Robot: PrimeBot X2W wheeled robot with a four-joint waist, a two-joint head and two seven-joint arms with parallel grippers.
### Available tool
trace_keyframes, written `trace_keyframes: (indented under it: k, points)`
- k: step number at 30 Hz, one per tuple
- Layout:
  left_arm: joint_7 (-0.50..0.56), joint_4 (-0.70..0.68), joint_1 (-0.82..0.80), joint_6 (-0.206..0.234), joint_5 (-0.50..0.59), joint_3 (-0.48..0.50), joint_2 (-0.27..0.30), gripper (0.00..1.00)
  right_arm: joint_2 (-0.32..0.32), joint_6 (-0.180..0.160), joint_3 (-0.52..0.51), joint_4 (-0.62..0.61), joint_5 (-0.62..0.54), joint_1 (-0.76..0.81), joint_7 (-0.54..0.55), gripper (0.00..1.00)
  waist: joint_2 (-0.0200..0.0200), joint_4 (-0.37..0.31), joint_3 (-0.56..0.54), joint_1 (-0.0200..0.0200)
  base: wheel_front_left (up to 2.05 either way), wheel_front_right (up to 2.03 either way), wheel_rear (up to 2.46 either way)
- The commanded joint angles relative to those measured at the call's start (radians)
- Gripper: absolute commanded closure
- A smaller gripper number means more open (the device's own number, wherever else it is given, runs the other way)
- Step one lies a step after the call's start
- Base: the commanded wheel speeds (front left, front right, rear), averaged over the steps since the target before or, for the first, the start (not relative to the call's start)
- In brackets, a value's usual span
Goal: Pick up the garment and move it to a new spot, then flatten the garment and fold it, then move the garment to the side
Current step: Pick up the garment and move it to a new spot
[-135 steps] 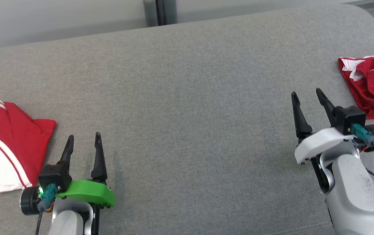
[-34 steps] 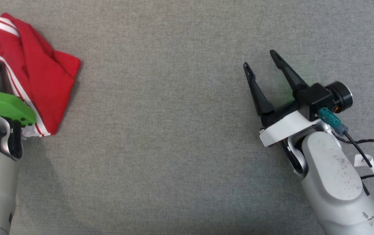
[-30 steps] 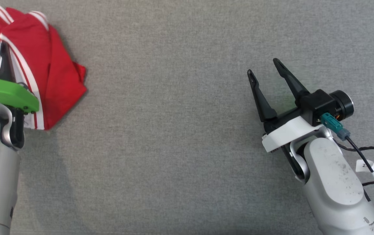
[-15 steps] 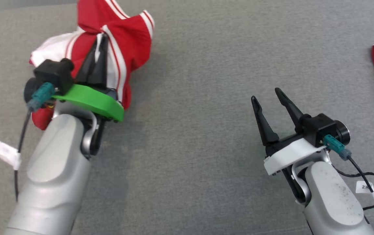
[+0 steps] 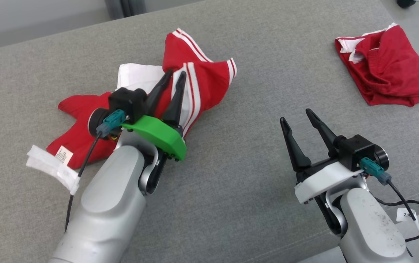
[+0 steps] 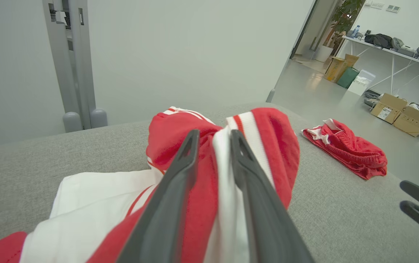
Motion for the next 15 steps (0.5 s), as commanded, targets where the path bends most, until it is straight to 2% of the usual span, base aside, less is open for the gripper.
trace_keyframes:
  k: [1, 9, 15]
  points:
    - [-0.003, 0.012, 0.034, 0.007, 0.022, 0.021, 0.005, 0.00, -0.002, -0.002, -0.003, 0.004, 0.003, 0.012, 0.000, 0.00, -0.0001, -0.004, -0.017, 0.0000, 0.00, 0.00, 0.00]
    - [-0.002, -0.062, 0.211, 0.036, 0.128, 0.213, 0.022, 0.00, -0.003, -0.002, -0.022, 0.015, -0.009, 0.040, 0.000, 0.00, -0.0001, 0.069, -0.072, 0.0000, 0.00, 0.00, 0.00]
    - [-0.002, -0.143, 0.383, 0.037, 0.208, 0.362, 0.015, 0.00, -0.003, -0.002, -0.040, 0.033, -0.013, 0.082, 0.000, 0.00, -0.0001, 0.130, -0.136, 0.0000, 0.00, 0.00, 0.00]
